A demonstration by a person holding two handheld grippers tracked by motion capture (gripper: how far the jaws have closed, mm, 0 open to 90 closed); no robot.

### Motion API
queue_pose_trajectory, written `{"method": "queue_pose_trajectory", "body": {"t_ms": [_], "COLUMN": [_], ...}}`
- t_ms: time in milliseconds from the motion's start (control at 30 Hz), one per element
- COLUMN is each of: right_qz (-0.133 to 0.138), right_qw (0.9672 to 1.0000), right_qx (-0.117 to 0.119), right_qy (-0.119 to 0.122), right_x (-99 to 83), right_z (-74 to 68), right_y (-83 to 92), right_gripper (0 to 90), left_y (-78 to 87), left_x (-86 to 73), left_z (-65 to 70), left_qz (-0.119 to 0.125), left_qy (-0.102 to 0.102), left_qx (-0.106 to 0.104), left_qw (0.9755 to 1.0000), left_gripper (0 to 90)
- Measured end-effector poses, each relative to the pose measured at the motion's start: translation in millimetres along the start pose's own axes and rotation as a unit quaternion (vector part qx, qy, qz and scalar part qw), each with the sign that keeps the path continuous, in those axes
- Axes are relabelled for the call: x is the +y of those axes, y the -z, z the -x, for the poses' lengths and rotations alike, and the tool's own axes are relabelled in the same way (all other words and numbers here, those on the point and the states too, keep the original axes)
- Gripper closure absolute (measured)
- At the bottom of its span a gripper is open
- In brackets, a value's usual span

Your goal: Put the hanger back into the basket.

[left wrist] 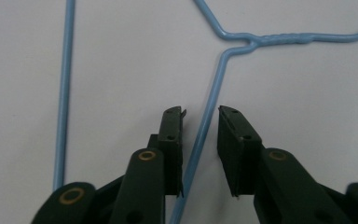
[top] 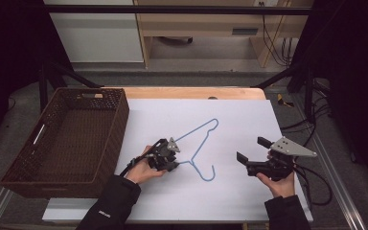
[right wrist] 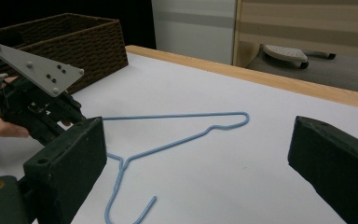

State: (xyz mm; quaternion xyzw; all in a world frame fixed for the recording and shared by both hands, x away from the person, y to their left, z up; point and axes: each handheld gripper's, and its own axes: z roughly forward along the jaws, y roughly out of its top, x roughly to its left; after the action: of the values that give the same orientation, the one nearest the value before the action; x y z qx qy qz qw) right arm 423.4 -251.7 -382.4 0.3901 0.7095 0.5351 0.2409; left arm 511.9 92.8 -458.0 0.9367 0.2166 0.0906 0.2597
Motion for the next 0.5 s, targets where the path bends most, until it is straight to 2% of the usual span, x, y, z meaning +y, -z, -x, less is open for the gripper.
{"method": "queue_pose_trajectory", "body": {"t_ms": [33, 167, 300, 367, 500], "right_qz": [-0.001, -0.001, 0.001, 0.001, -0.001], "right_qw": [1.0, 1.0, 1.0, 1.0, 1.0], "right_qx": [0.001, 0.001, 0.0, 0.001, 0.002], "right_qy": [0.0, 0.0, -0.003, -0.002, 0.0], "right_x": [0.0, 0.0, 0.3, 0.2, -0.1], "right_z": [-0.1, -0.1, 0.0, 0.0, -0.1], "right_y": [0.0, 0.0, 0.5, 0.2, -0.1], "right_gripper": [4.9, 4.9, 5.0, 5.0, 5.0], "left_y": [-0.2, -0.3, -0.8, -0.6, -0.8], "left_x": [-0.2, 0.8, 3.9, 5.1, 4.9], "left_z": [-0.1, 0.0, 2.0, 4.5, 4.1], "left_qz": [0.0, -0.004, -0.015, -0.02, -0.018], "left_qy": [-0.002, -0.003, -0.011, -0.018, -0.017], "left_qx": [-0.004, -0.008, -0.005, -0.002, -0.003], "left_qw": [1.0, 1.0, 0.9998, 0.9996, 0.9997], "left_gripper": [74.7, 76.9, 79.7, 84.1, 84.2]}}
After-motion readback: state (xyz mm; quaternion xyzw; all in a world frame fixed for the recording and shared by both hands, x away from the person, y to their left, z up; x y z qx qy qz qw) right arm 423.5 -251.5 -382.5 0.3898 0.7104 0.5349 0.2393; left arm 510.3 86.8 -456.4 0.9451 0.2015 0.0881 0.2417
